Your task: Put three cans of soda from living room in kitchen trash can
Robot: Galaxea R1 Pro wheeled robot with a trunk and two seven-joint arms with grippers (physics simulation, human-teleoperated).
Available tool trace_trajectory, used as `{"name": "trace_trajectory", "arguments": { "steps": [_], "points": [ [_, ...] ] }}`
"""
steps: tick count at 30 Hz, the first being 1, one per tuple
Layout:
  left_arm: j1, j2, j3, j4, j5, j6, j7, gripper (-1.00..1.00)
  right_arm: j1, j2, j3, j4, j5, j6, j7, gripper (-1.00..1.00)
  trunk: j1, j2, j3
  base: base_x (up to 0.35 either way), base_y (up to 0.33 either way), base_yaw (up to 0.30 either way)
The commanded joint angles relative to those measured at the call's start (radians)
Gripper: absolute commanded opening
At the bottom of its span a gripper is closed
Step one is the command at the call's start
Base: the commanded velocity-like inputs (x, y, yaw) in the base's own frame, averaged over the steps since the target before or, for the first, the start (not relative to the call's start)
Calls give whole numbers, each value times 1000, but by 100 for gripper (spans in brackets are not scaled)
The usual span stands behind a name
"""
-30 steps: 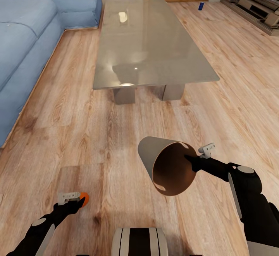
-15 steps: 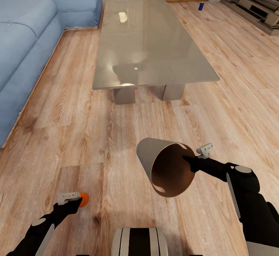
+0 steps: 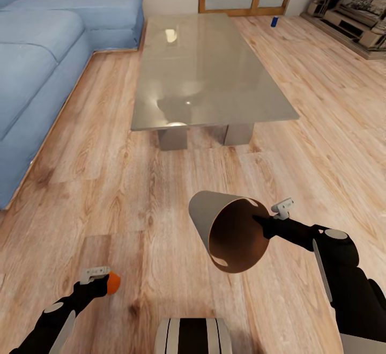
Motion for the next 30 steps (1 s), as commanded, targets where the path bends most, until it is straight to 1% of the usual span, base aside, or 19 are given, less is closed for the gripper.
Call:
{"name": "trace_trajectory", "arguments": {
  "steps": [1, 7, 10, 11, 13, 15, 16, 17, 19, 20, 21, 22, 23, 25, 28, 29, 30],
  "points": [
    [0, 0, -1, -3, -3, 0, -1, -100, 0, 0, 1, -1, -16, 8, 5, -100, 0, 0, 4, 0, 0, 0],
    [0, 1, -2, -16, -3, 25, -2, -100, 0, 0, 1, -1, -16, 9, 5, -100, -3, 2, 27, 0, 0, 0],
    [0, 1, -3, -62, -2, 59, -3, -100, 0, -1, 1, -1, -15, 13, 6, -100, -5, 2, 39, 0, 0, 0],
    [1, 1, -3, -120, -1, 101, -7, -100, -1, -1, 2, -1, -15, 17, 6, -100, -5, 3, 43, 0, 0, 0],
    [1, 1, -3, -169, -1, 134, -10, -100, -1, -1, 2, -1, -15, 19, 6, -100, -6, 3, 50, 0, 0, 0],
    [1, 2, -3, -281, 0, 215, -14, -100, -1, -2, 3, -1, -15, 23, 5, -100, -7, 4, 58, 0, 0, 0],
    [1, 2, -3, -307, 0, 235, -15, -100, -1, -2, 3, -1, -14, 24, 5, -100, -7, 4, 62, 0, 0, 0],
    [1, 2, -3, -355, 1, 272, -17, -100, -1, -2, 3, -1, -7, 30, 5, -100, -8, 4, 66, 0, 0, 0],
    [1, 2, -2, -399, 1, 307, -20, -100, -1, -2, 2, -1, 10, 36, 5, -100, -9, 4, 74, 0, 0, 0],
    [1, 2, -1, -436, 1, 344, -27, -100, -1, -1, 2, -1, 32, 42, 5, -100, -9, 5, 78, 0, 0, 0],
    [1, 2, 0, -453, 1, 364, -31, -100, -1, -1, 2, -1, 42, 43, 5, -100, -9, 5, 81, 0, 0, 0],
    [0, 4, 8, -503, 1, 440, -66, -100, -1, 0, 2, -1, 67, 48, 6, -100, -10, 5, 85, 0, 0, 0],
    [0, 4, 16, -514, 1, 459, -78, -100, -1, 0, 2, -1, 71, 51, 6, -100, -10, 5, 89, 0, 0, 0],
    [0, 4, 72, -550, 1, 540, -139, -100, -2, -1, 1, -1, 80, 76, 7, -100, -11, 6, 97, 0, 0, 0],
    [0, 6, 112, -566, 1, 596, -197, -100, -2, -2, 0, -1, 83, 98, 7, -100, -13, 7, 108, 0, 0, 0],
    [0, 12, 130, -572, 0, 623, -236, -100, -2, -2, 0, -1, 85, 110, 8, -100, -13, 7, 112, 0, 0, 0],
    [0, 25, 141, -576, 0, 644, -270, -100, -2, -3, -1, -2, 85, 123, 10, -100, -14, 7, 116, 0, 0, 0]
  ]
}}
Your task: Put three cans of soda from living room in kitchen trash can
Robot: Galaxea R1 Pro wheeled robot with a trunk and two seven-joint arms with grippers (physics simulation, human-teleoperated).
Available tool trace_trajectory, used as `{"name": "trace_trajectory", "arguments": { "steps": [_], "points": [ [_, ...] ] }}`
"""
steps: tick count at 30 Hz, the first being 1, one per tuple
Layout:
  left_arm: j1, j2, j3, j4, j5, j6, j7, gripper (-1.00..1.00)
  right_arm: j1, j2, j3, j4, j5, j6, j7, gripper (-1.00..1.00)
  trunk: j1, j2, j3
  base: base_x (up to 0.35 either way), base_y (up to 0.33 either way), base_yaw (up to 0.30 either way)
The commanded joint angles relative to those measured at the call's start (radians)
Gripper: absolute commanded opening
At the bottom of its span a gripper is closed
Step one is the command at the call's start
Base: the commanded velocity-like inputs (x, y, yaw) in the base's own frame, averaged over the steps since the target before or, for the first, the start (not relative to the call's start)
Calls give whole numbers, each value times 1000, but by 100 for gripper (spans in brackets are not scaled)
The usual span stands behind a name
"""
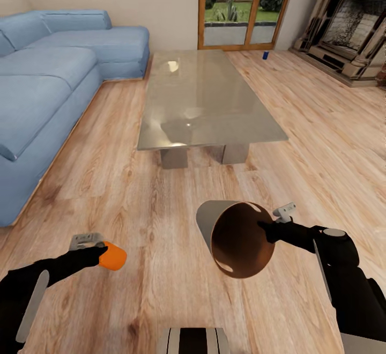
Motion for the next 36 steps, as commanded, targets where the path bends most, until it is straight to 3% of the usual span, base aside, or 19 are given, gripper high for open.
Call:
{"name": "trace_trajectory", "arguments": {
  "steps": [1, 8, 11, 15, 23, 28, 36],
  "points": [
    [0, 14, 8, -3, -1, 20, -28, -100, -1, -3, 0, -1, -17, 20, 8, -100, 0, 0, 4, 0, 0, 0],
    [0, 41, 19, -18, -1, 97, -102, -100, -2, -58, 1, -1, -16, 85, 15, -100, -4, 2, 31, 0, 0, 0],
    [0, 45, 19, -31, -1, 132, -109, -100, -1, -63, 2, -1, -15, 90, 14, -100, -5, 3, 43, 0, 0, 0],
    [0, 50, 19, -43, -1, 158, -118, -100, -2, -65, 3, -1, 15, 93, 13, -100, -7, 4, 58, 0, 0, 0],
    [0, 70, 19, -47, -1, 178, -161, -100, -2, -70, 1, -1, 33, 94, 15, -100, -10, 5, 89, 0, 0, 0],
    [-2, 97, 21, -48, -1, 183, -217, -100, -2, -74, 2, -1, 35, 94, 15, -100, -13, 7, 108, 0, 0, 0],
    [-3, 106, 21, -48, -1, 183, -229, -100, -1, -74, 3, -1, 36, 94, 15, -100, -16, 8, 139, 0, 0, 0]
  ]
}}
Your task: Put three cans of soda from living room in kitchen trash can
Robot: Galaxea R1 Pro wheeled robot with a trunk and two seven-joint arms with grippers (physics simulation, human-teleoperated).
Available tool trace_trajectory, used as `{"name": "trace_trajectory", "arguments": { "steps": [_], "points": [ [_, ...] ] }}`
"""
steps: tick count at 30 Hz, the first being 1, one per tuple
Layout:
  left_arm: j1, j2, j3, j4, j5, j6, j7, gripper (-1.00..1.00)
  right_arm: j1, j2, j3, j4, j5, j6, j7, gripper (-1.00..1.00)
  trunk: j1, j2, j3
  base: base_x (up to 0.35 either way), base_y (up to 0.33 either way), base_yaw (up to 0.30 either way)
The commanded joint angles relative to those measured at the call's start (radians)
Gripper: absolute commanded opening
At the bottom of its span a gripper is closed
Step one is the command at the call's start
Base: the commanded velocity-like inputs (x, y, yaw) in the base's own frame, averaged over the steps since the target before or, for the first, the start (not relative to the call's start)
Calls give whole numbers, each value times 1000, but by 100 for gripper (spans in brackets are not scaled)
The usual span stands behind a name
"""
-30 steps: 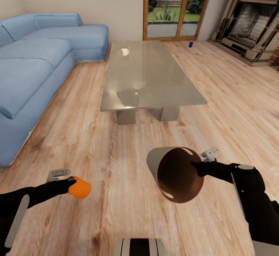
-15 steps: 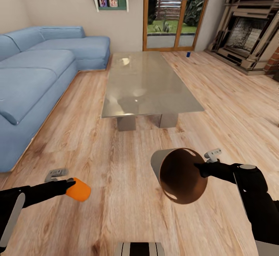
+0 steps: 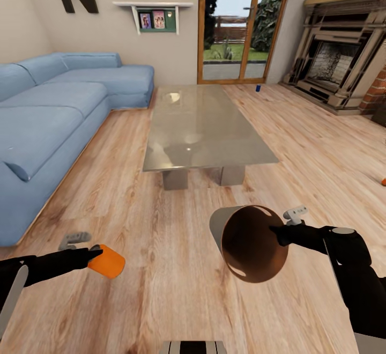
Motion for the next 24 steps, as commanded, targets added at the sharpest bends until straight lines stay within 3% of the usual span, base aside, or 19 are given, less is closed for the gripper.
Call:
{"name": "trace_trajectory", "arguments": {
  "steps": [1, 10, 18, 24],
  "points": [
    [0, 3, 0, 0, -2, 0, -2, -100, 0, 0, 1, 0, -16, 7, 4, -100, 0, 0, 4, 0, 0, 0],
    [1, 10, 1, 1, -2, 0, -7, -100, 1, 0, 2, 0, -16, 7, 4, -100, -1, 0, 8, -4, 0, 0],
    [2, 10, 1, 2, -5, 0, -7, -100, 3, 1, 2, 1, -15, 8, 4, -100, -1, 0, 8, -226, 0, 0],
    [2, 10, 1, 2, -5, 0, -6, -100, 3, 1, 1, 1, -14, 8, 4, -100, -1, 0, 8, -55, 0, 0]
  ]
}}
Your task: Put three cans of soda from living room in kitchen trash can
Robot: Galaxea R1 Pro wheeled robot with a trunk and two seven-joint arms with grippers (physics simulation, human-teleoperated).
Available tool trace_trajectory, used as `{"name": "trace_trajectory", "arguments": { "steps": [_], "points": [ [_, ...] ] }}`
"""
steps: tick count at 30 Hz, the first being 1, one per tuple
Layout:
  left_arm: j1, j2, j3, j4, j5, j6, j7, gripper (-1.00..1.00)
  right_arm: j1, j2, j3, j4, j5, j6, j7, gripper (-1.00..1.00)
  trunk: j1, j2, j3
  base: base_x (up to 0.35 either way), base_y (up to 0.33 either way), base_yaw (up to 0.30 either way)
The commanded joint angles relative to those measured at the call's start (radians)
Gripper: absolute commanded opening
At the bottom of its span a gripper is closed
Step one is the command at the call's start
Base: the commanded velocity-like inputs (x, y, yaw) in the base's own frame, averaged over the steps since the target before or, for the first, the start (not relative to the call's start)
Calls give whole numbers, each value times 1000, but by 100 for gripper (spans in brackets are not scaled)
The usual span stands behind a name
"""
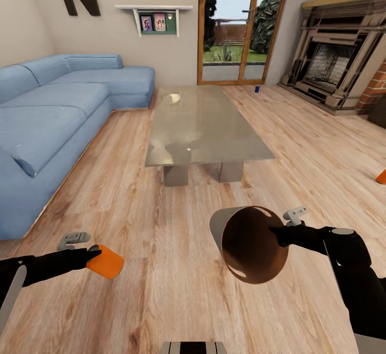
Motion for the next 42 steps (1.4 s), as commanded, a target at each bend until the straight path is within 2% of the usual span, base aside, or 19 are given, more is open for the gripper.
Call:
{"name": "trace_trajectory", "arguments": {
  "steps": [1, 14, 16, 19, 20, 23, 24, 26, 29, 32, 35, 38, 40, 42],
  "points": [
    [1, 0, 0, 0, -1, 0, -1, -100, 0, 0, -1, 0, -17, 6, 4, -100, 0, 0, 0, -10, 0, 0],
    [0, -9, 4, 0, 0, 0, 6, -100, 1, 0, -15, 0, -17, 5, -2, -100, 0, 0, 0, -2, 0, 0],
    [-2, -6, 4, 0, -4, 0, 18, -100, 0, -2, -17, 0, -18, 5, -3, -100, 0, 0, 0, 0, 0, 0],
    [-3, -3, 3, 0, -8, -5, 77, -100, 0, -4, -18, 0, -17, 4, -7, -100, 0, 0, 0, 0, 0, 0],
    [-3, -6, 3, 0, -9, -30, 120, -100, 1, -5, -18, -1, -17, 3, -8, -100, 0, 0, 0, 0, 0, 0],
    [-2, -9, 2, 1, -9, -71, 174, -100, 1, -11, -19, -1, -14, 1, -10, -100, 0, 0, 0, 0, 0, 0],
    [-1, -11, 1, 2, -10, -94, 195, -100, 5, -23, -23, 0, -8, -1, -10, -100, 0, 0, 0, 0, 0, 0],
    [0, -13, 0, 2, -10, -135, 214, -100, 14, -35, -34, 0, 1, -3, -12, -100, 0, 0, 0, 0, 0, 0],
    [1, -14, -1, 3, -4, -185, 221, -100, 20, -40, -34, 0, 8, 2, -13, -100, 0, 0, 0, 0, 0, 0],
    [1, -15, -1, 6, -2, -205, 225, -100, 22, -40, -32, 3, 12, 5, -14, -100, 0, 0, 0, 0, 0, 0],
    [-1, -18, -2, 0, 1, -206, 226, -100, 23, -40, -29, 7, 19, 7, -13, -100, 0, 0, 0, 0, 0, 0],
    [-3, -25, -4, -4, 2, -179, 225, -100, 23, -41, -27, 10, 21, 10, -13, -100, 0, 0, 0, 0, 0, 0],
    [-12, -31, -5, -5, 2, -154, 224, -100, 22, -43, -23, 10, 22, 45, -10, -100, 0, 0, 0, 0, 0, 0],
    [-44, -35, -7, -5, 2, -134, 224, -100, 16, -48, 2, 11, 22, 115, -6, -100, 0, 0, 0, 0, 0, 0]
  ]
}}
